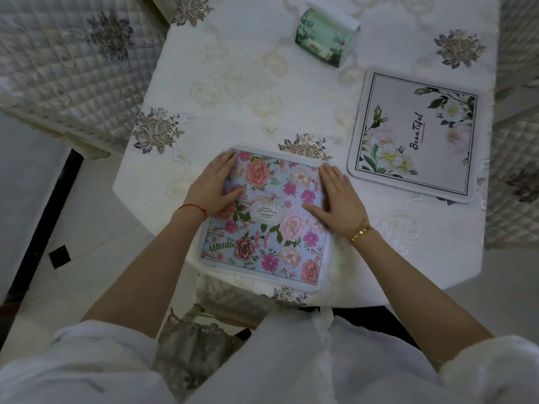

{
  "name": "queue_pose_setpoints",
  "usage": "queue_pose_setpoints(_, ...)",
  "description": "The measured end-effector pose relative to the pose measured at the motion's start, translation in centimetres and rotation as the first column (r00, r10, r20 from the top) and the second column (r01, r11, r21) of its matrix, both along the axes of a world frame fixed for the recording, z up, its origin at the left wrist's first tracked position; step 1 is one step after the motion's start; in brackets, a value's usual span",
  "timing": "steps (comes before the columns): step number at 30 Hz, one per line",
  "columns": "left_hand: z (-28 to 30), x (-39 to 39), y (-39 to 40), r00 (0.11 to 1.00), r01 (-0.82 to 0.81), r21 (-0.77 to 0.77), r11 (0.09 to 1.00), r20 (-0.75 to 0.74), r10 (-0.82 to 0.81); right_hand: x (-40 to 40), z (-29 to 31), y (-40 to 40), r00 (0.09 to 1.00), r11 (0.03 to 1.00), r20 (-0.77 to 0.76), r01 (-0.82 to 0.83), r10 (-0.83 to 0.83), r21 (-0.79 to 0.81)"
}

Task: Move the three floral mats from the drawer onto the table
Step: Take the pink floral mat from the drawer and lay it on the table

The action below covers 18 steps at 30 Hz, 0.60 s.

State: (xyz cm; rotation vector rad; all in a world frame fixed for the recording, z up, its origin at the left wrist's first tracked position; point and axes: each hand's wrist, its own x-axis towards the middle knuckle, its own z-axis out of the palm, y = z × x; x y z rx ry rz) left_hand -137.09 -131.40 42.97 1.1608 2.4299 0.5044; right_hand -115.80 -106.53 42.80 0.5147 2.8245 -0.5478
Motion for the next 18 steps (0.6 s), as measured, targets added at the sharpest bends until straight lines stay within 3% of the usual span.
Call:
queue_pose_setpoints(5, 0.5, 1.8, -2.3, 0.999, -0.02, -0.023, 1.0, -0.041, 0.019, 1.9, 0.4, -0.2, 0.996, 0.997, -0.026, 0.08, -0.08, 0.001)
queue_pose_setpoints(12, 0.7, 8.5, -4.0, 0.997, 0.068, 0.009, 0.998, 0.037, -0.069, 2.5, -0.3, -8.3, 0.98, 0.979, -0.016, -0.197, 0.197, -0.046)
queue_pose_setpoints(18, 0.9, 9.4, -5.8, 1.0, -0.01, 0.036, 0.999, 0.013, 0.01, 3.9, -0.3, -8.1, 0.981, 0.979, -0.018, -0.192, 0.191, -0.062)
